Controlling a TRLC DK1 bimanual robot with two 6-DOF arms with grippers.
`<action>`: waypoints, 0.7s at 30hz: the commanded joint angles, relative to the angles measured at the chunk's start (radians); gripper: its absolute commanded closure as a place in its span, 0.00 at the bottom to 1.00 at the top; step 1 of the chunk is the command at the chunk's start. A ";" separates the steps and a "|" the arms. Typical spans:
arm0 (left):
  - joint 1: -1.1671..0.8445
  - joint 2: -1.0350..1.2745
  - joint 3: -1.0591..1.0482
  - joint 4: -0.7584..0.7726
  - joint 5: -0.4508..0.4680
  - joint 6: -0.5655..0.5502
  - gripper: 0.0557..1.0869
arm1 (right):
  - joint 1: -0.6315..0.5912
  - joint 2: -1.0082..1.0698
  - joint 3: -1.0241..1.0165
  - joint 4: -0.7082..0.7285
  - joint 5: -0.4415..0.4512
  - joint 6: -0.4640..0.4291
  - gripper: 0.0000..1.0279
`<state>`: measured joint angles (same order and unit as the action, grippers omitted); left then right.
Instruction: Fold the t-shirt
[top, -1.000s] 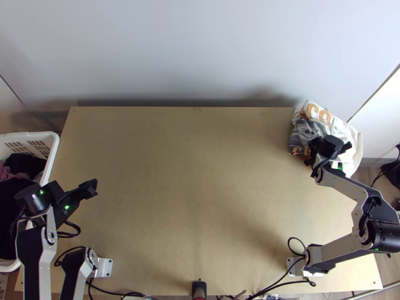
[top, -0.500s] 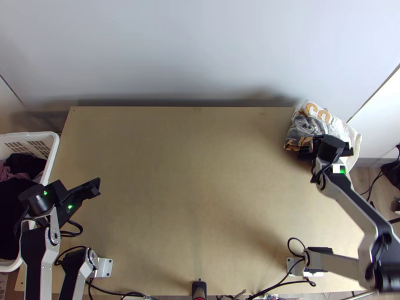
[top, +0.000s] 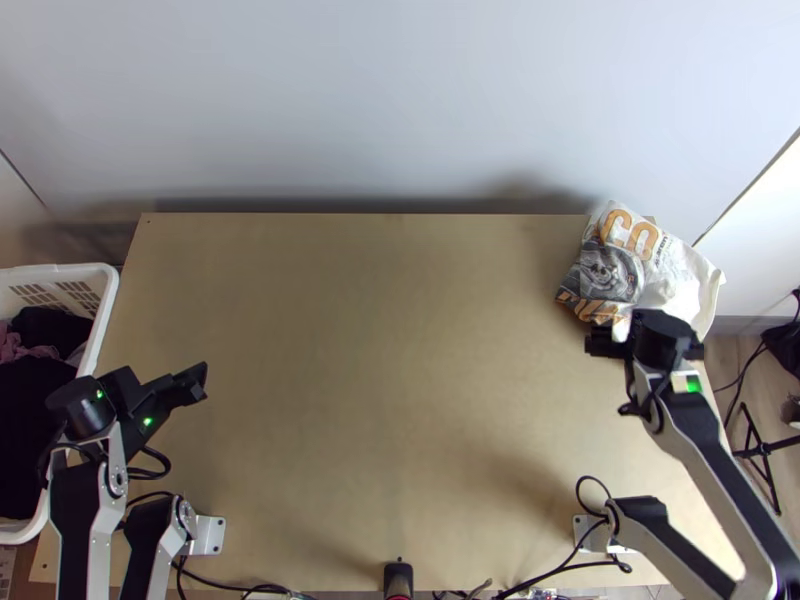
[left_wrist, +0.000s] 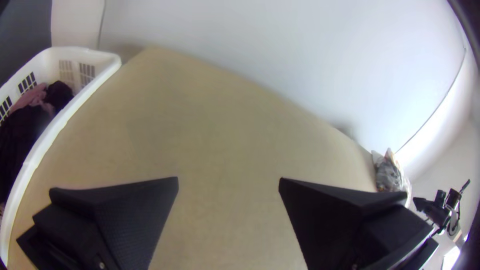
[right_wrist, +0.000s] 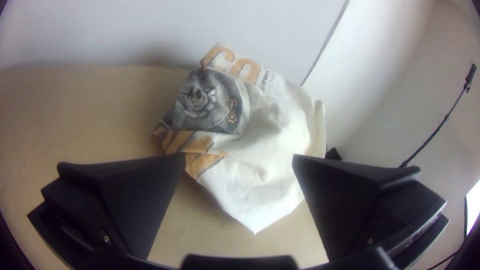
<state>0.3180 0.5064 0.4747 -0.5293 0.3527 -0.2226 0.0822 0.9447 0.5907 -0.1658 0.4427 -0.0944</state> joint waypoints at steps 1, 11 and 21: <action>-0.045 -0.062 -0.013 -0.008 0.031 0.017 0.05 | -0.019 -0.317 -0.054 -0.109 -0.015 0.153 0.04; -0.145 -0.143 -0.022 0.072 0.058 -0.078 0.05 | -0.068 -0.583 -0.177 -0.052 -0.102 0.274 0.04; -0.183 -0.301 -0.127 0.190 0.062 -0.064 0.05 | -0.065 -0.776 -0.292 0.048 -0.291 0.306 0.05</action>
<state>0.1516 0.3092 0.4038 -0.4107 0.4107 -0.2840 0.0109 0.3004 0.3744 -0.1741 0.2527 0.1955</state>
